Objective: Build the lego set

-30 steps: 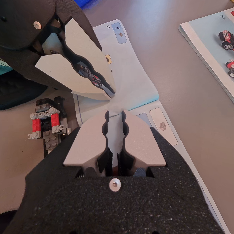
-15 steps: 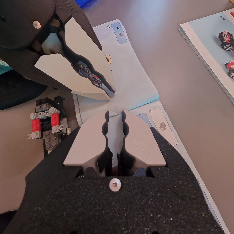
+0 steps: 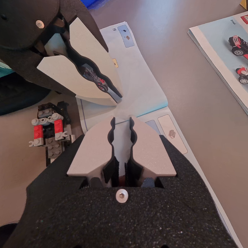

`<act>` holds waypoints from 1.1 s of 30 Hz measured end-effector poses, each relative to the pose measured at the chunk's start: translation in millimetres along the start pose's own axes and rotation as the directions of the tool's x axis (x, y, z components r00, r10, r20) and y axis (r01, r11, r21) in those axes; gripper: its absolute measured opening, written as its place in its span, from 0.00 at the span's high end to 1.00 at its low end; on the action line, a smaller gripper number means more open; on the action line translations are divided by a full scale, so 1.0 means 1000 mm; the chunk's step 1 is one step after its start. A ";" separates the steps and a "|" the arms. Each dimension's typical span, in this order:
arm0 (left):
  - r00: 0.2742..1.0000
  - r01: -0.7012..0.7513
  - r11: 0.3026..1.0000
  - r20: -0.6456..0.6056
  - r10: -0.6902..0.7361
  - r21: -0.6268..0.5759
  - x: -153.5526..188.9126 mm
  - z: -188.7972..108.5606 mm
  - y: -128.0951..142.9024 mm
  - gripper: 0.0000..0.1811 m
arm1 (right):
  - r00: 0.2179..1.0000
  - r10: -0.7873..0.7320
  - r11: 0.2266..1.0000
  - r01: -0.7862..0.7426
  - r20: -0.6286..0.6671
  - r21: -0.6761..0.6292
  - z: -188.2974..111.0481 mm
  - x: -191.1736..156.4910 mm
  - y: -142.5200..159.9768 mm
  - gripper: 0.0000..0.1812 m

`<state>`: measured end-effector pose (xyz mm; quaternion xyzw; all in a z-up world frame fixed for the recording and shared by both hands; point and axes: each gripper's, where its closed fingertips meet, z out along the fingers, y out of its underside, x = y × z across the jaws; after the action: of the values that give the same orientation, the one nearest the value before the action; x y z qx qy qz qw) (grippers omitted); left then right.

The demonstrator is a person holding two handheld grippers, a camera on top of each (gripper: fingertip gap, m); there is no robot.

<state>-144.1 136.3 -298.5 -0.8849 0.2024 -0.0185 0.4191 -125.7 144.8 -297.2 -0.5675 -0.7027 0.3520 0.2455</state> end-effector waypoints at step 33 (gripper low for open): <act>0.999 0.025 0.990 0.039 -0.030 0.137 -0.008 -0.013 -0.015 0.89 | 1.000 -0.015 0.998 0.016 -0.022 0.067 -0.012 0.000 -0.006 0.96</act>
<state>-148.8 138.3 -278.2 -0.8570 0.1799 -0.0200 0.4825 -120.3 146.7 -284.8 -0.5573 -0.6922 0.3672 0.2747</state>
